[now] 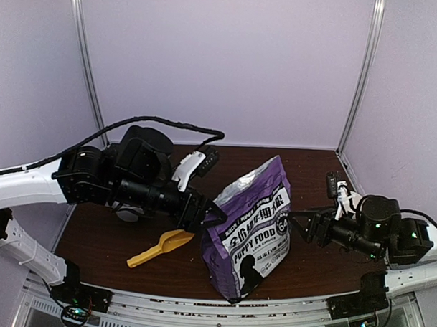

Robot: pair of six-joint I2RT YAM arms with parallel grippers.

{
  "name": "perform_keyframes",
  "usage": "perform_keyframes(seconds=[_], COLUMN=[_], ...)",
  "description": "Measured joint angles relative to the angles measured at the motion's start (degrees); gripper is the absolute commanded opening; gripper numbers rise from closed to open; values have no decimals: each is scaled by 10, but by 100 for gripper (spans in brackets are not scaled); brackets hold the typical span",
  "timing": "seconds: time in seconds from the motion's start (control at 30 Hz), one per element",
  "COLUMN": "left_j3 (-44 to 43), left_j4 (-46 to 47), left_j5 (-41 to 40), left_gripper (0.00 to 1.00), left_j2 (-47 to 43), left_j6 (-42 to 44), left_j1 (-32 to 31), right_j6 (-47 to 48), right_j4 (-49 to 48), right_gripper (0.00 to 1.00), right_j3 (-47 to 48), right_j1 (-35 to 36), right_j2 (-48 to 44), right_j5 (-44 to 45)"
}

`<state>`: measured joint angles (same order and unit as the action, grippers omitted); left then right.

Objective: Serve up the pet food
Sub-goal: Adjust the pet food bag at the corner of the board.

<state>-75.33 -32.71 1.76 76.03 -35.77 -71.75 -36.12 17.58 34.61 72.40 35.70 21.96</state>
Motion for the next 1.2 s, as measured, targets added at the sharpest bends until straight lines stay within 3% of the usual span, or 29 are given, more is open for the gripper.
perform_keyframes(seconds=[0.17, 0.4, 0.8, 1.2], left_j3=[0, 0, -6, -137], left_j4=[3, 8, 0, -180], left_j5=[-3, -7, -3, 97], left_gripper=[26, 1, 0, 0], left_j2=[0, 0, 0, 32], left_j6=[-9, -19, -2, 204], left_j1=[-4, -9, -11, 12], right_j6=[5, 11, 30, 80], right_j4=[15, 23, 21, -70], right_gripper=[71, 71, 73, 79], right_j3=[5, 6, 8, 46], right_j1=[-40, -78, -150, -280], right_j2=[1, -13, -23, 2], right_j5=[-10, -28, -99, -391])
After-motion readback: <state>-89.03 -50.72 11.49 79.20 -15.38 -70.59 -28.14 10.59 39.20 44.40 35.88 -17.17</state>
